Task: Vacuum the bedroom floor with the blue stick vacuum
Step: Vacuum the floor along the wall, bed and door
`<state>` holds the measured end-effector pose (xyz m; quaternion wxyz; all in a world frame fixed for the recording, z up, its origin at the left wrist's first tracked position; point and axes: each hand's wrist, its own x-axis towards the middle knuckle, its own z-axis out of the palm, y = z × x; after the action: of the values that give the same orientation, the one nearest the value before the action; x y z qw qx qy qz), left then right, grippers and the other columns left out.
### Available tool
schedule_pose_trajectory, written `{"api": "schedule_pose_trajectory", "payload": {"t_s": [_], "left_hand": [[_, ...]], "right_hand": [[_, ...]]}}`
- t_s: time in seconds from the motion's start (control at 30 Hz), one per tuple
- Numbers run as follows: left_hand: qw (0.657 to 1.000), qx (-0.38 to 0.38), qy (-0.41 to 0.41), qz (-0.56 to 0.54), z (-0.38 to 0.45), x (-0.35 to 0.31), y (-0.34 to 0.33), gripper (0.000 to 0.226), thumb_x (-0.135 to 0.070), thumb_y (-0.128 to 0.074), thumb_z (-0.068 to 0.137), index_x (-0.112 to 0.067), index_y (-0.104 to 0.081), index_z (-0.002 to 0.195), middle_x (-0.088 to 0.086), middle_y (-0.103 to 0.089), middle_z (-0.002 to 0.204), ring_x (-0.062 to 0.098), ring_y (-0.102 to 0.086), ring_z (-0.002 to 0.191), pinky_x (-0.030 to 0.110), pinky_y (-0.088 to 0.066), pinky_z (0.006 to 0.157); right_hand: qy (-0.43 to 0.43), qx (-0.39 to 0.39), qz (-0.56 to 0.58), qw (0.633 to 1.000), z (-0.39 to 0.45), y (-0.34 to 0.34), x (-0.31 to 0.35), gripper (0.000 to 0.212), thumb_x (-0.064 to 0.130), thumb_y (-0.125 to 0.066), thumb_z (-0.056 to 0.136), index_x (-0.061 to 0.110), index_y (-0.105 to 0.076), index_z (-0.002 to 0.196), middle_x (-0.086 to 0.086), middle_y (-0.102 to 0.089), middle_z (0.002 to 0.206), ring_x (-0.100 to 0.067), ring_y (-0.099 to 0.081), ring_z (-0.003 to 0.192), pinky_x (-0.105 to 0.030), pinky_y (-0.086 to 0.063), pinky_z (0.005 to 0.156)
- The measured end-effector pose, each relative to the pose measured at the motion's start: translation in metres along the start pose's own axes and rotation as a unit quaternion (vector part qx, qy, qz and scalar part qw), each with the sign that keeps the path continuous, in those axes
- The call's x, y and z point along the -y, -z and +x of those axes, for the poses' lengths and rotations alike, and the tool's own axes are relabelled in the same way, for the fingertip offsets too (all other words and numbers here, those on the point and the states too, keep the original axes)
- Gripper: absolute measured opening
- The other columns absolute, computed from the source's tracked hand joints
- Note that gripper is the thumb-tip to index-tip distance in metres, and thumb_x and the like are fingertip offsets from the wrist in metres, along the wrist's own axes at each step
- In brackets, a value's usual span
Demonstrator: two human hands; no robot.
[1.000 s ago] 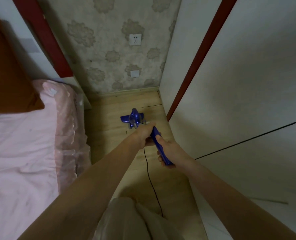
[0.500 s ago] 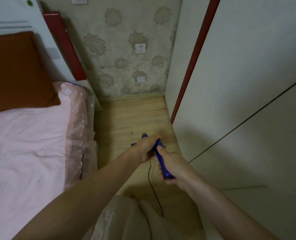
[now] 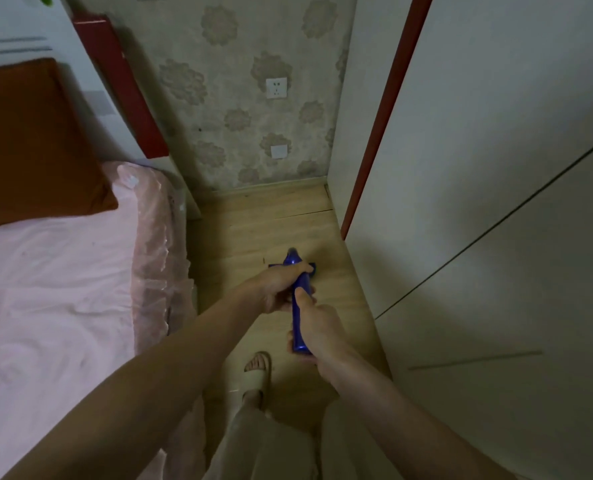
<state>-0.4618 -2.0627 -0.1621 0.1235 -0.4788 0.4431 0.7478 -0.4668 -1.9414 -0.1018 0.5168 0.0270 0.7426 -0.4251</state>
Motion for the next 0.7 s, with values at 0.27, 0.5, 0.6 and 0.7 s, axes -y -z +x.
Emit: {"api": "schedule_pose_trajectory", "payload": {"t_s": [0.27,0.5,0.6,0.7], "left_hand": [[0.999,0.000,-0.017,0.036,0.058,-0.072,0.046,0.021,-0.030,-0.057,0.095,-0.010,-0.058,0.090,0.007,-0.066,0.080,0.019,-0.065,0.070,0.033,-0.055,0.073],[0.997,-0.009,-0.018,0.075,0.110,-0.121,0.080,0.021,-0.029,-0.055,0.096,-0.010,-0.056,0.086,0.009,-0.066,0.081,0.021,-0.065,0.069,0.032,-0.057,0.066],[0.997,0.000,-0.017,0.071,0.129,-0.131,0.084,0.022,-0.030,-0.054,0.097,-0.009,-0.057,0.089,0.009,-0.067,0.085,0.024,-0.065,0.077,0.038,-0.057,0.078],[0.999,-0.001,-0.012,0.047,0.141,-0.137,0.078,0.021,-0.029,-0.054,0.097,-0.008,-0.056,0.091,0.011,-0.067,0.086,0.028,-0.066,0.083,0.043,-0.056,0.085]], "right_hand": [[0.000,-0.045,-0.011,0.999,0.080,-0.038,0.058,0.051,0.052,-0.035,0.100,0.007,-0.058,0.102,-0.002,-0.059,0.066,-0.009,-0.055,0.044,-0.022,-0.043,0.045],[-0.033,-0.063,0.007,0.997,0.149,-0.069,0.095,0.055,0.055,-0.035,0.099,0.004,-0.055,0.102,-0.005,-0.056,0.065,-0.015,-0.053,0.048,-0.027,-0.043,0.052],[-0.027,-0.075,-0.008,0.997,0.169,-0.066,0.104,0.054,0.056,-0.036,0.099,0.005,-0.055,0.101,-0.004,-0.056,0.066,-0.015,-0.053,0.048,-0.029,-0.045,0.055],[-0.025,-0.080,-0.044,0.995,0.178,-0.055,0.109,0.053,0.057,-0.035,0.098,0.008,-0.055,0.099,-0.002,-0.054,0.065,-0.011,-0.050,0.046,-0.023,-0.041,0.049]]}}
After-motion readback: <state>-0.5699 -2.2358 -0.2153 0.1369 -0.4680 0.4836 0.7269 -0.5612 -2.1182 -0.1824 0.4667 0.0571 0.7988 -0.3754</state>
